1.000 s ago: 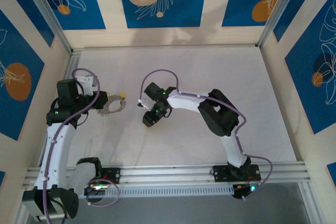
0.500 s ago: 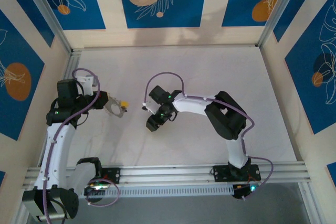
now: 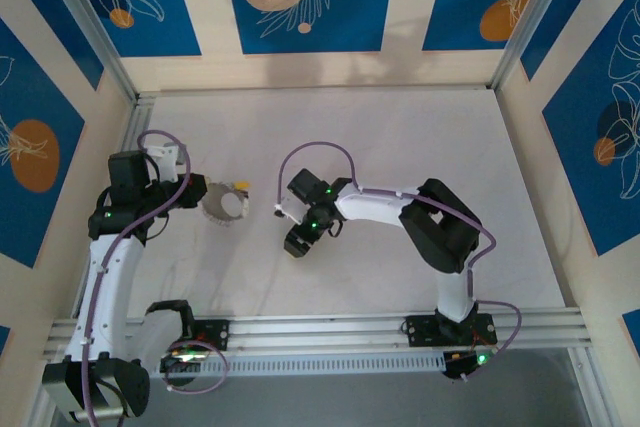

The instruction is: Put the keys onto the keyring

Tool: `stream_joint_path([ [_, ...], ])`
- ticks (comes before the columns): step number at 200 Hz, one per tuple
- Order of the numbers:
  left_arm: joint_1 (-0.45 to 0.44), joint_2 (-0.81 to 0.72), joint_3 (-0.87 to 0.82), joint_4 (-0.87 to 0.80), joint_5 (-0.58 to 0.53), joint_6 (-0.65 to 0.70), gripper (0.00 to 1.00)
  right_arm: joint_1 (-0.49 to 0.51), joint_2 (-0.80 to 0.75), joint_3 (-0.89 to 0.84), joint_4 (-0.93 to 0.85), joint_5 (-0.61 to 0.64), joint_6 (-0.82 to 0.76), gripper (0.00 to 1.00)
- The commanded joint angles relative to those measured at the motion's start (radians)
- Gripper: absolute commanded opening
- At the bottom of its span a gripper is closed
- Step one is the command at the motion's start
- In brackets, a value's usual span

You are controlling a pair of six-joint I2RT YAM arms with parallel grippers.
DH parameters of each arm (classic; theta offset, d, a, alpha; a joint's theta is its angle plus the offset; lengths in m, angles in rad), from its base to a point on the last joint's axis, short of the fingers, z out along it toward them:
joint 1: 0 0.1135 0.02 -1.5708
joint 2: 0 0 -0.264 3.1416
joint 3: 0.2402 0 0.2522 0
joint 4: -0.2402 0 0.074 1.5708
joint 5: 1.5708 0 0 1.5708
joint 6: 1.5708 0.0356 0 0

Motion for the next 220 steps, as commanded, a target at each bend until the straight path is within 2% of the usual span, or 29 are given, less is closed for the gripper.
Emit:
stream_joint_path([
  [1,0.013,-0.013,0.022,0.026,0.036,-0.010,0.00,0.008,-0.033,0.002,-0.017,0.040,-0.038,0.74],
  [27,0.013,-0.016,0.016,0.030,0.041,-0.007,0.00,0.007,-0.055,-0.005,-0.022,0.071,-0.057,0.78],
  [63,0.013,-0.020,0.012,0.033,0.043,0.001,0.00,-0.006,-0.064,-0.005,-0.046,0.075,-0.082,0.77],
  [116,0.012,-0.030,0.006,0.044,0.060,-0.004,0.00,-0.041,-0.034,0.037,-0.100,0.012,-0.125,0.65],
  [189,0.012,-0.033,0.008,0.043,0.068,-0.008,0.00,-0.065,0.022,0.093,-0.157,-0.080,-0.155,0.63],
  [220,0.012,-0.030,0.007,0.048,0.073,-0.011,0.00,-0.067,0.025,0.076,-0.156,-0.075,-0.161,0.60],
])
